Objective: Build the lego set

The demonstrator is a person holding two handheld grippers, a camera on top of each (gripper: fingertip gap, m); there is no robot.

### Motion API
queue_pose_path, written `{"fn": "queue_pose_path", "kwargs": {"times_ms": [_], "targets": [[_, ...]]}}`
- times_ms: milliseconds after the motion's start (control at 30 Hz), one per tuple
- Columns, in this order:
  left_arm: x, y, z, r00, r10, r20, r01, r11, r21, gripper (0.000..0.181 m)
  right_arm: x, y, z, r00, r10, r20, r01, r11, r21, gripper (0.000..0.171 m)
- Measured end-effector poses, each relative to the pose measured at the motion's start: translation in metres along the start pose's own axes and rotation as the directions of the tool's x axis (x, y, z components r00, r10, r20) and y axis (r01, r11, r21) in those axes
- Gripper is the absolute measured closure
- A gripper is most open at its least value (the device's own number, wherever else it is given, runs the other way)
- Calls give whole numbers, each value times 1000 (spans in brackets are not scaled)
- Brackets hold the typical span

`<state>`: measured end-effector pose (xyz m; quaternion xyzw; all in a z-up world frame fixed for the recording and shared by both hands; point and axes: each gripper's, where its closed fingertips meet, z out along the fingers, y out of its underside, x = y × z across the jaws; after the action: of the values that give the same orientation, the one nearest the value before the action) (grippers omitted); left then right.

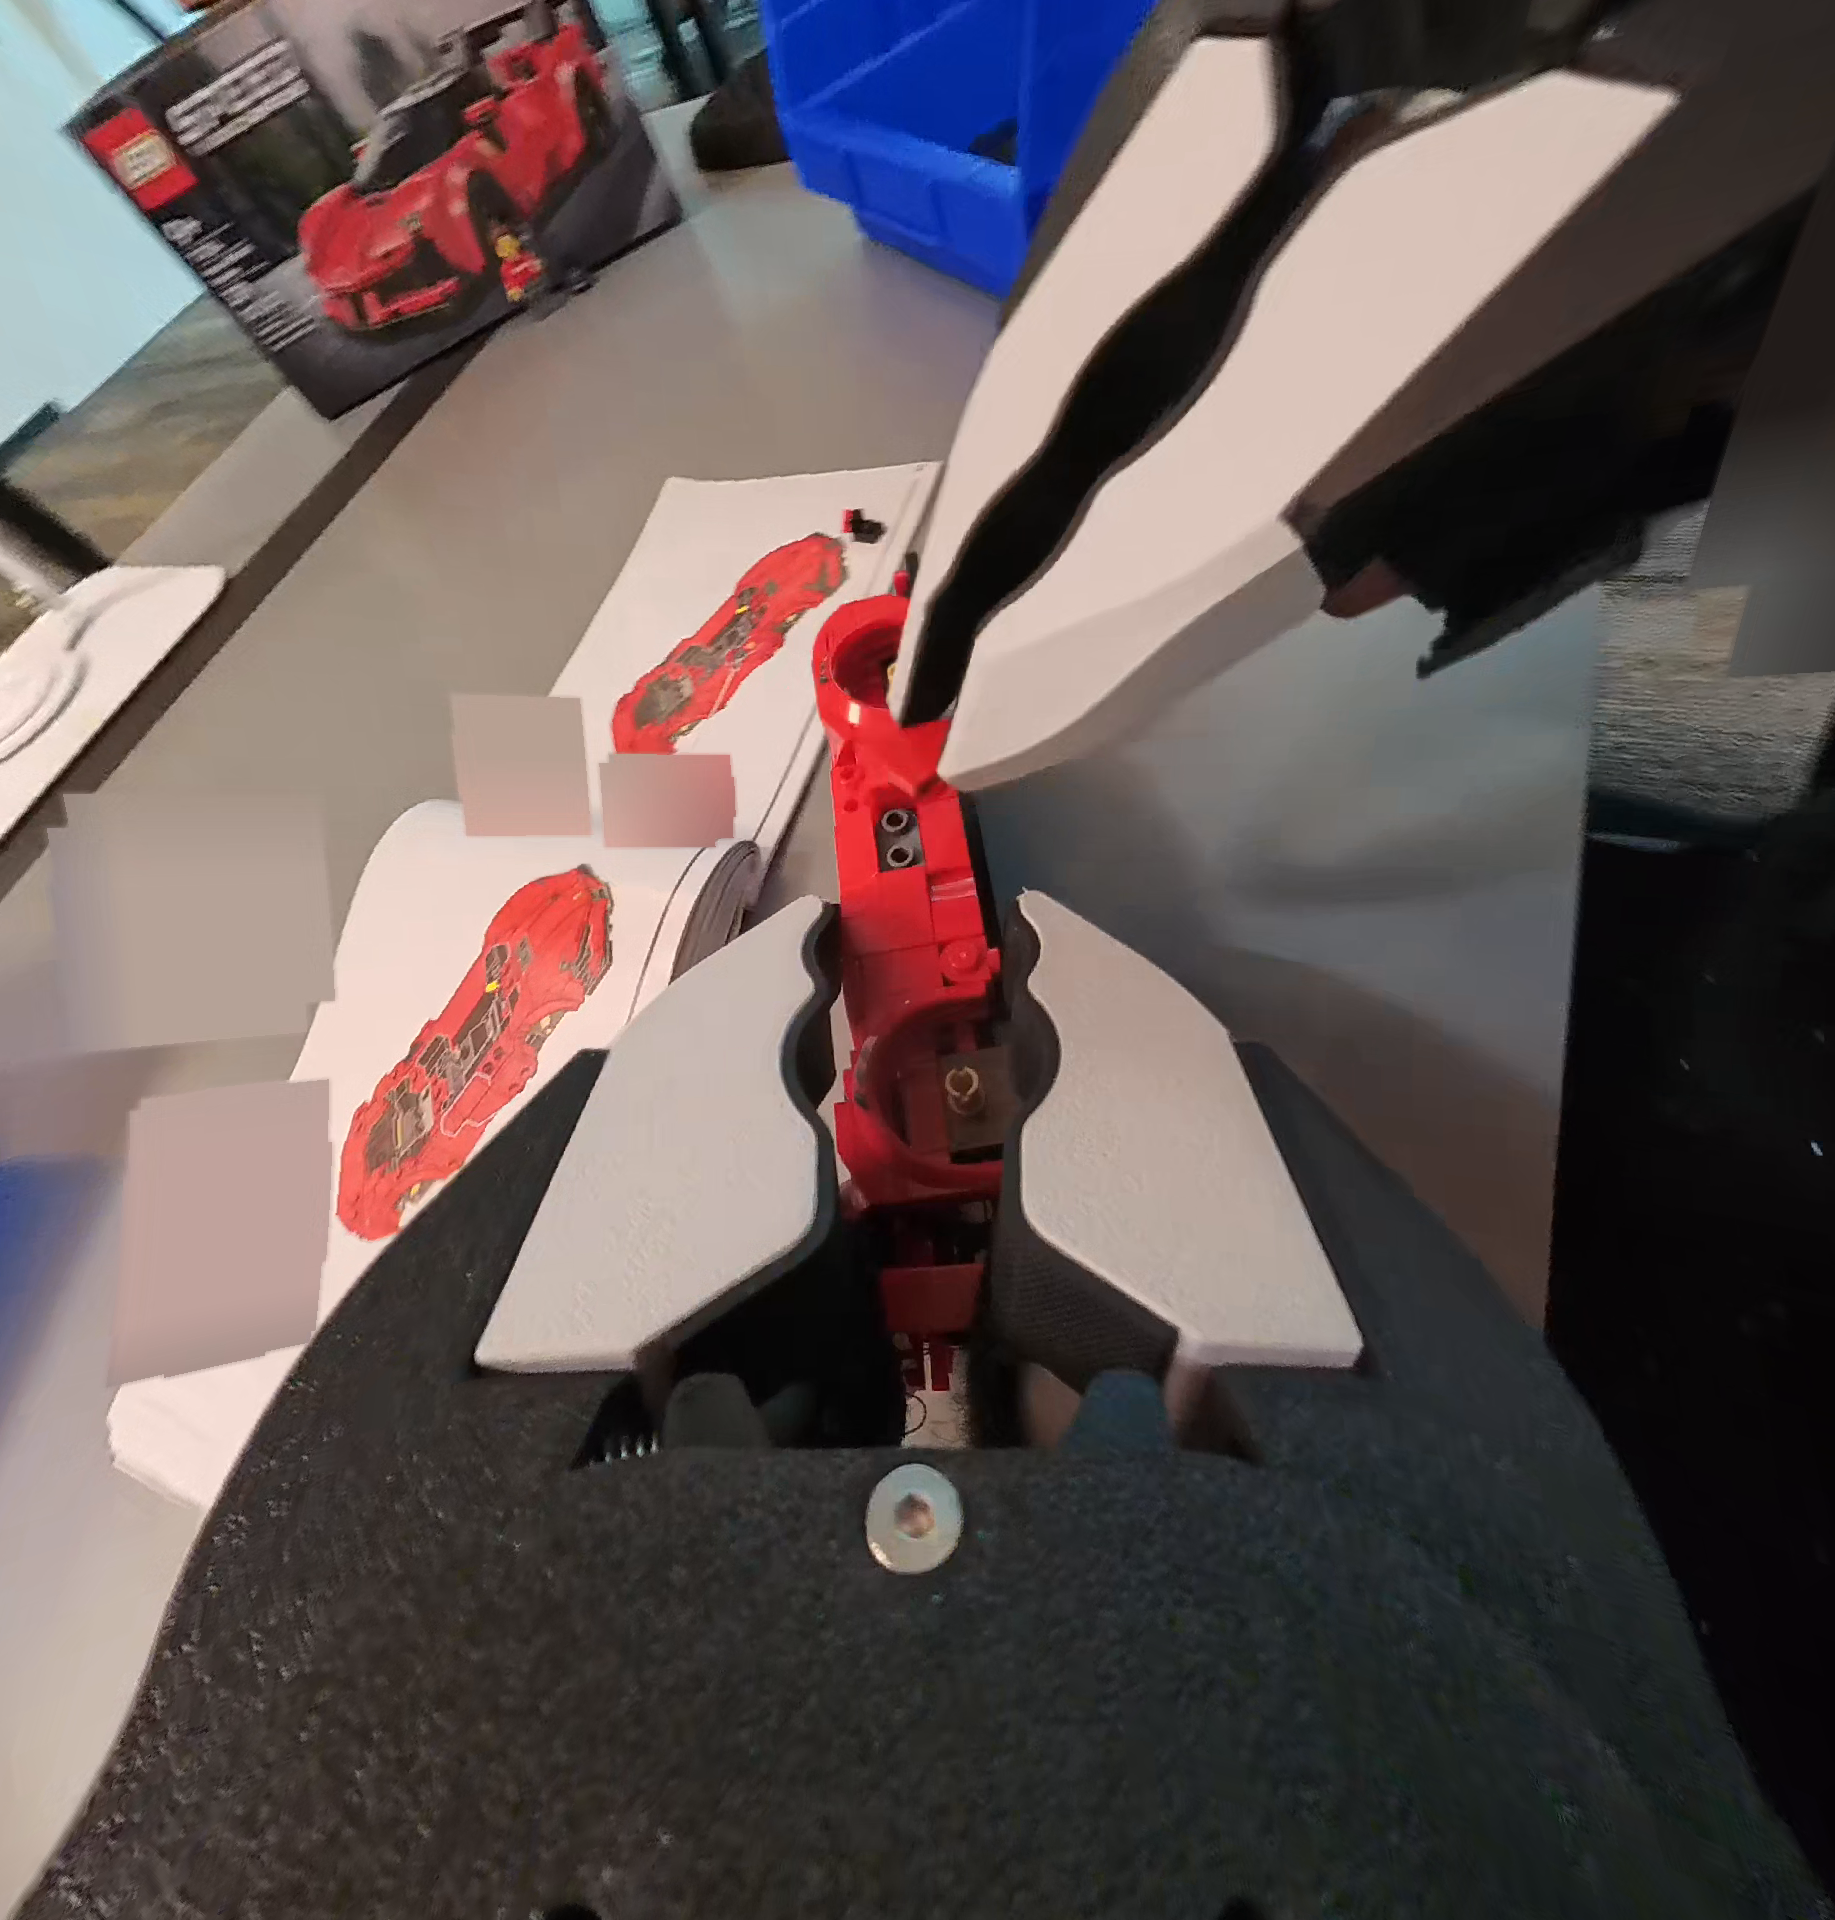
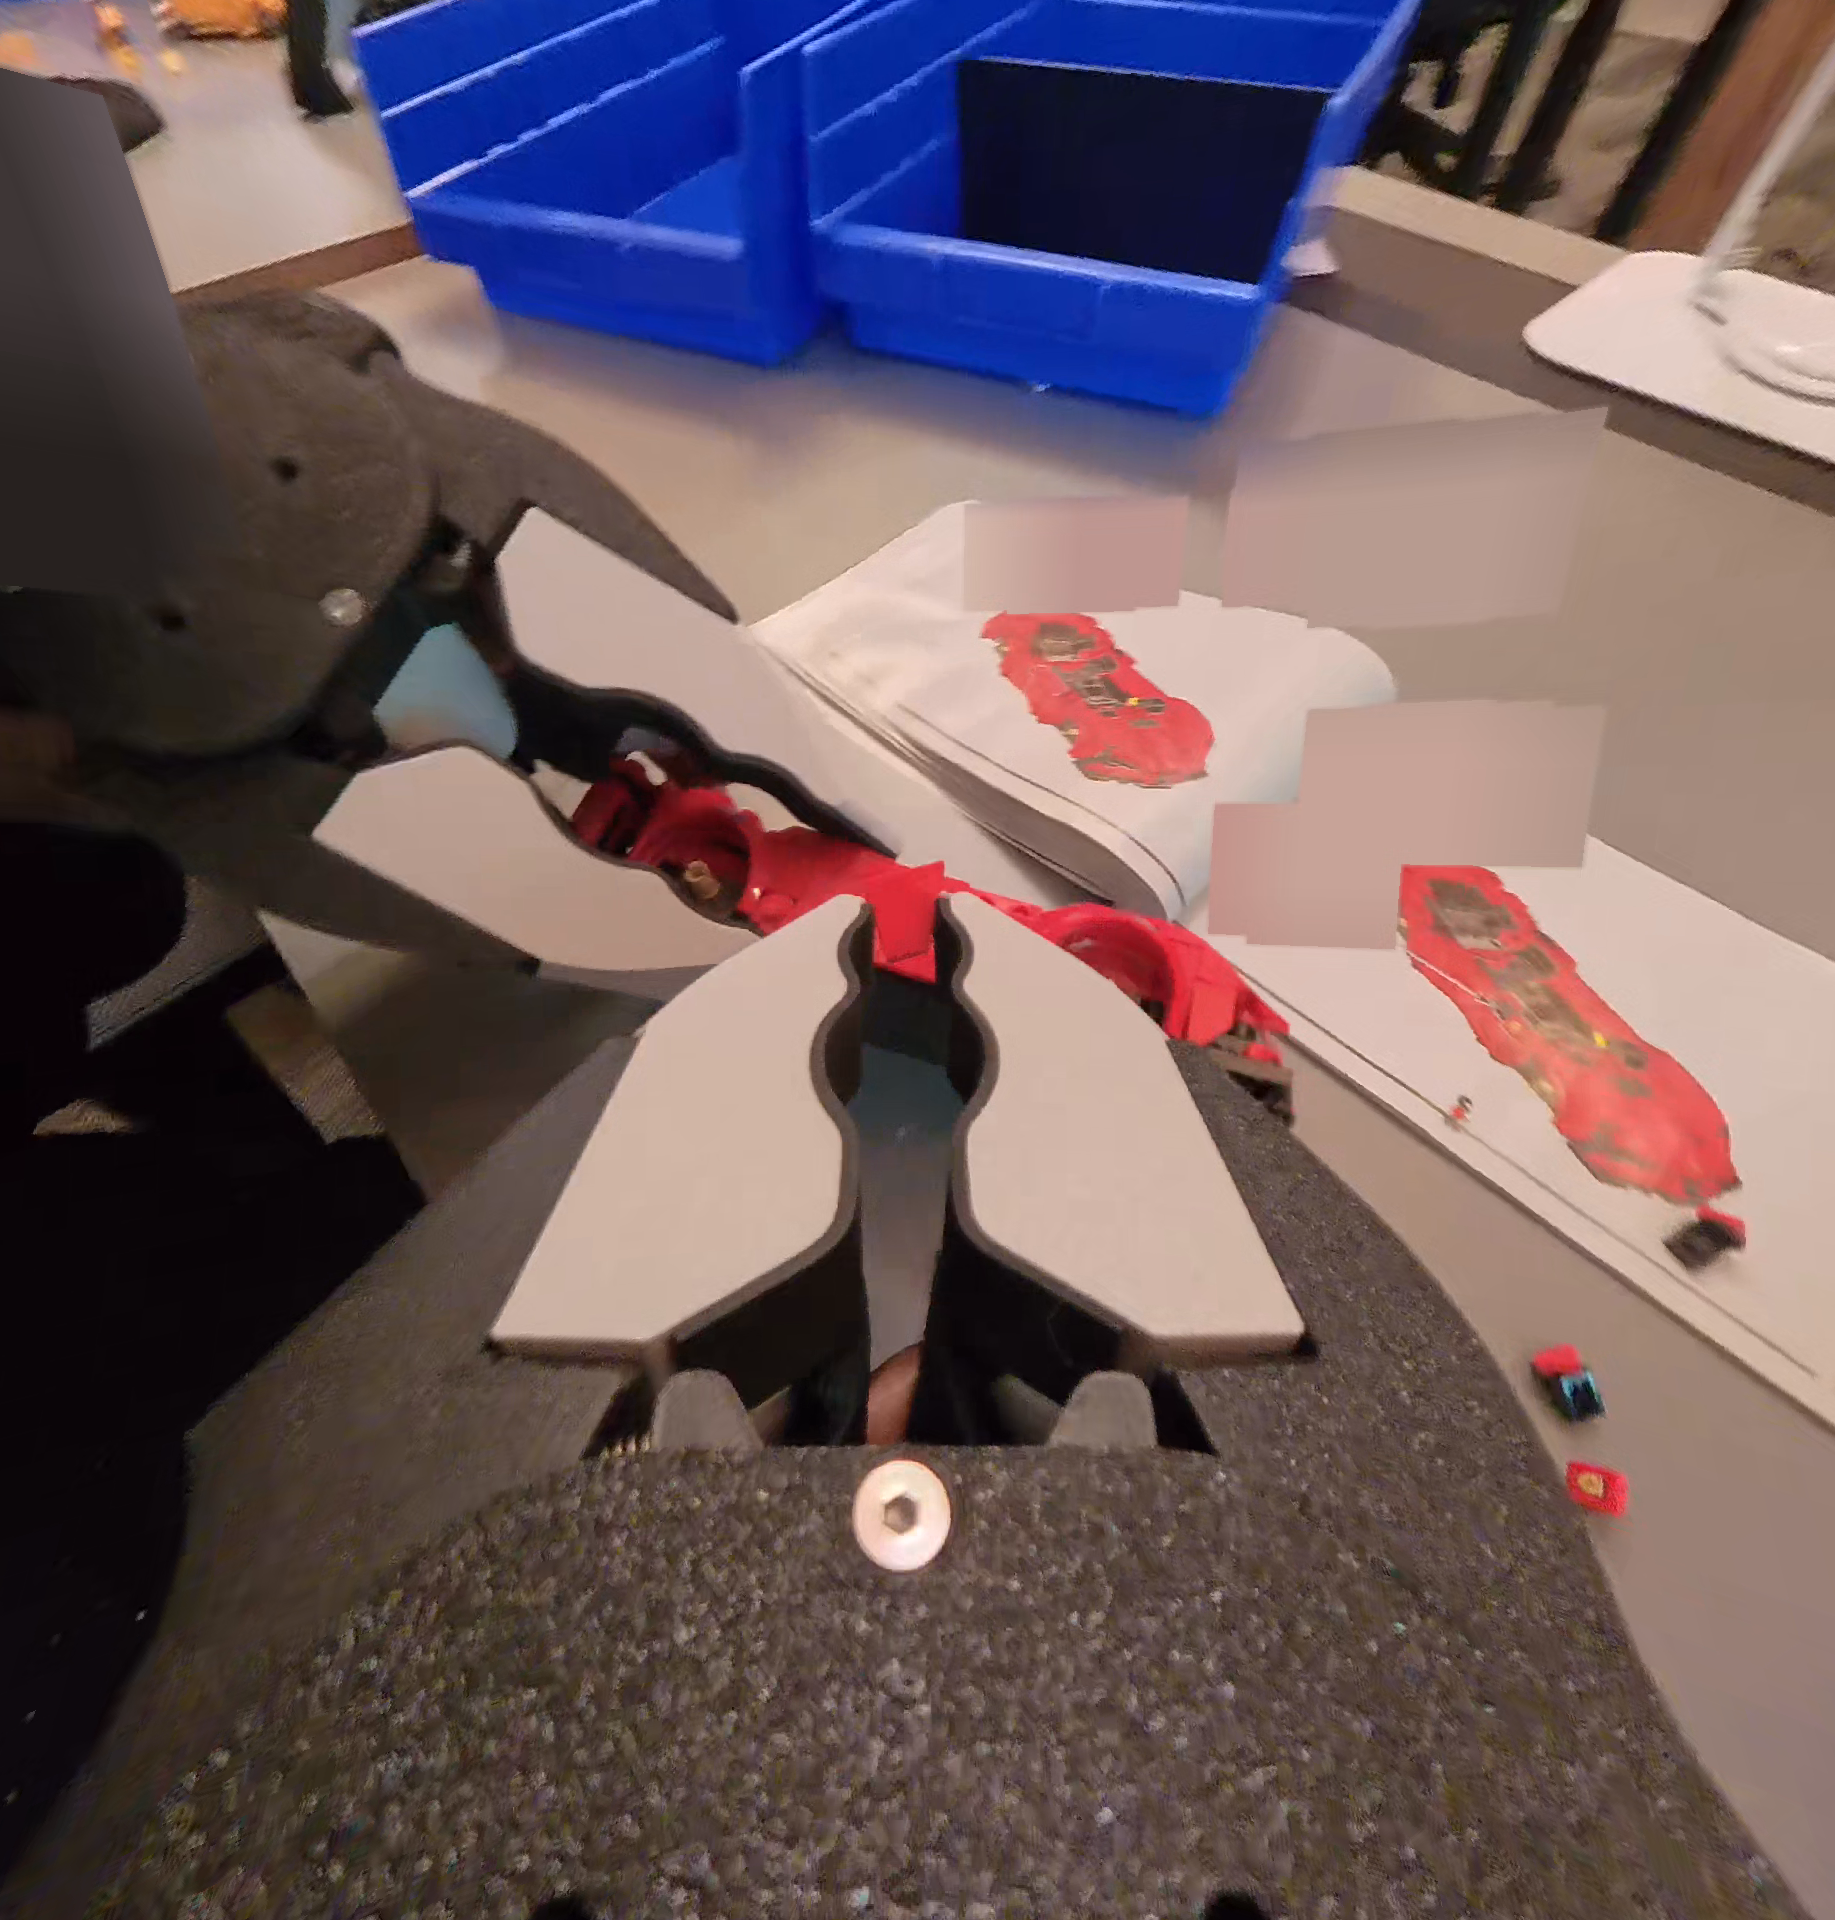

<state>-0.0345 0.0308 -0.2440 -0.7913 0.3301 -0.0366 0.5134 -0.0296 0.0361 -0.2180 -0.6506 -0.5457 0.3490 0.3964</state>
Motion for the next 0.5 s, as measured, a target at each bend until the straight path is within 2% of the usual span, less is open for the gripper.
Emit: {"fn": "queue_pose_path", "kwargs": {"times_ms": [267,500], "targets": [[1,-3,4,989,23,147,-13,998,-64,152,2,10,3,994,98,-57,-96,995,39,160],[3,-4,6,979,71,190,-52,994,-100,152,7,16,5,990,116,-75,-114,993,39,160]]}}
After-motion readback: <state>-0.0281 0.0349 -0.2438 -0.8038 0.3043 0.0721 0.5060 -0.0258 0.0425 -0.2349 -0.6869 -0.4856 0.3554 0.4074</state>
